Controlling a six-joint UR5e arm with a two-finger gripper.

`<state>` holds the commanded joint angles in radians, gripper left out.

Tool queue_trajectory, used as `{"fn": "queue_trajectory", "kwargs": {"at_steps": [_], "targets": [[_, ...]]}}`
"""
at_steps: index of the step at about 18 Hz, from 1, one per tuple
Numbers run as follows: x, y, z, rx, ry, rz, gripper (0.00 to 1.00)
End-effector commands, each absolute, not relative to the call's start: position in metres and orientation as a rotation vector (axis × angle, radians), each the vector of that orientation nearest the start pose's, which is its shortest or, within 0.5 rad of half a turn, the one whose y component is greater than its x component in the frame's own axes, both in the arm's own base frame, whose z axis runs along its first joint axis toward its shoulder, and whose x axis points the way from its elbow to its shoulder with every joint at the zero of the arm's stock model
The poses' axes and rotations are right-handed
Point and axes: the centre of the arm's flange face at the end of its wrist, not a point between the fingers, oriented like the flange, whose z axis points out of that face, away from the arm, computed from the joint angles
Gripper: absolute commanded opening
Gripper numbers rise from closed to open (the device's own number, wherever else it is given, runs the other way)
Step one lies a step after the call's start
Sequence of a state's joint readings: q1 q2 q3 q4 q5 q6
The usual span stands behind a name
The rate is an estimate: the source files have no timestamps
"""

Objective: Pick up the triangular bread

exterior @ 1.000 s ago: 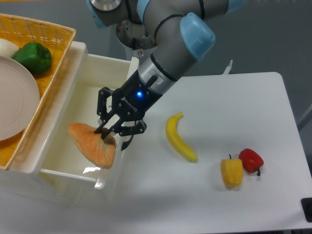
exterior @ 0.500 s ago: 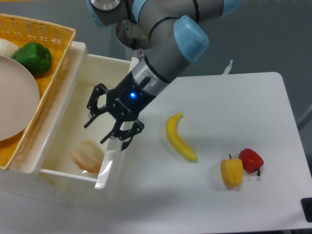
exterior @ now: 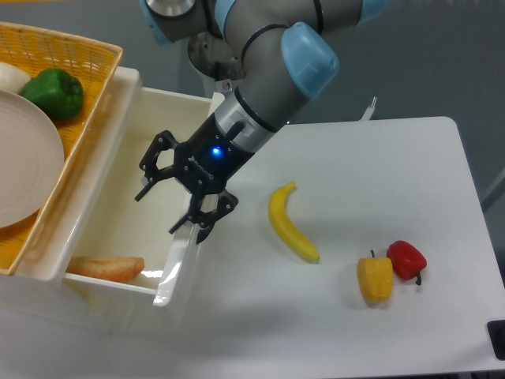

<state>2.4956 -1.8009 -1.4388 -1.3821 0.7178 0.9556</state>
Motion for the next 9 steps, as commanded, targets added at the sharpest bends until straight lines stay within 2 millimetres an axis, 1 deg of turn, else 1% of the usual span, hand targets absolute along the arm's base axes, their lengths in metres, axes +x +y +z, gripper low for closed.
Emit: {"fn": "queue_trajectory", "kwargs": {"at_steps": [3,6,9], "targets": [[-0.368,0.508,0.480,-2.394,0.048,-0.485,1.00],[-0.393,0.487,0.479,-2.452,-0.001,-0.411,1.00],[-0.406,0.474,0.469,-2.525,-0.035,-0.368,1.00]]}}
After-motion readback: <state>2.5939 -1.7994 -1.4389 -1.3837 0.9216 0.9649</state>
